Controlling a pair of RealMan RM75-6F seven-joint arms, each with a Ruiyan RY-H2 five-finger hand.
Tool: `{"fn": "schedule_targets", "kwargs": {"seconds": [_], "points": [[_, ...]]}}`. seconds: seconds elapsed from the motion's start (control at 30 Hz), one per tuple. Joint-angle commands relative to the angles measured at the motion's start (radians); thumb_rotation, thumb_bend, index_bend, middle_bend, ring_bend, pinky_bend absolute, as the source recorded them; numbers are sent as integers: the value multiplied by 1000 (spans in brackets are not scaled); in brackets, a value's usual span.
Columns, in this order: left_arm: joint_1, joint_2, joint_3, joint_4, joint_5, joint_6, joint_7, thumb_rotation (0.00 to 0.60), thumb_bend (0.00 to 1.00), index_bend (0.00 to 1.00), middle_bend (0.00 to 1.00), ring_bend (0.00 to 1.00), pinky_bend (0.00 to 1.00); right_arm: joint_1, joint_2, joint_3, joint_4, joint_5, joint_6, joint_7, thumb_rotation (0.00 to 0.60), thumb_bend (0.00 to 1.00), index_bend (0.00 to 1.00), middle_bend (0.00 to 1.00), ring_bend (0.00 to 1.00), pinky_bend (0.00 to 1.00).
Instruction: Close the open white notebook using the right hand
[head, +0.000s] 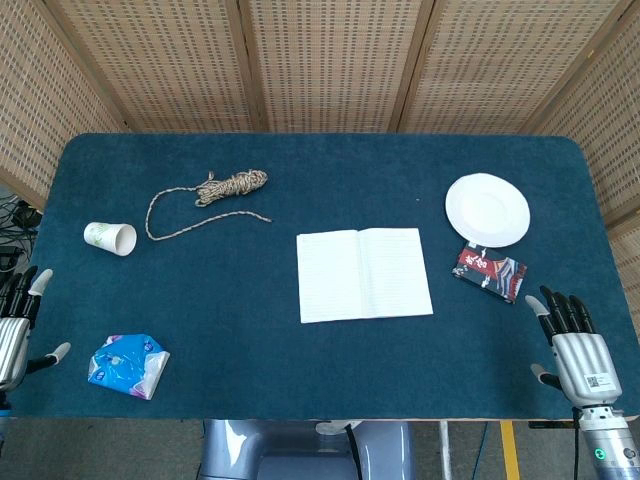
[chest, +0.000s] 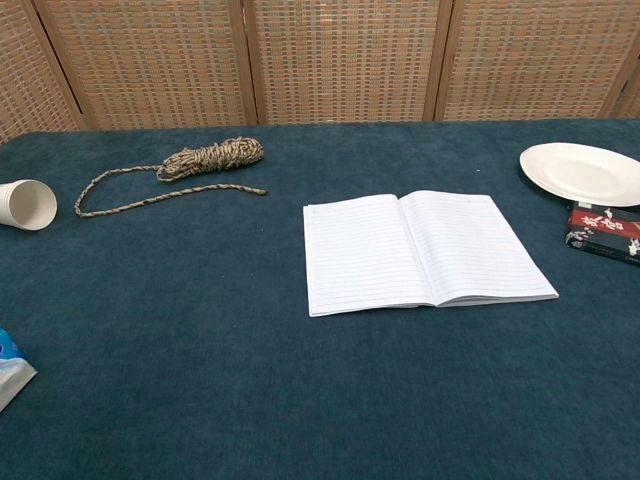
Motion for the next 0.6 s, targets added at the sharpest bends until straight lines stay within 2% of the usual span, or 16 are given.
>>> {"fn": "schedule_targets", "kwargs": {"seconds": [0.03, 0.6], "points": [[-2, 11, 8, -9, -5, -18, 0, 600, 128, 0, 0, 0, 0, 1, -2, -2, 4, -1, -3, 1, 600, 152, 0, 0, 0, 0], [-1, 19, 4, -14, -4, -13, -11, 600, 128, 0, 0, 0, 0, 6, -11, -8, 16, -15, -5, 16, 600, 152, 0, 0, 0, 0]]}}
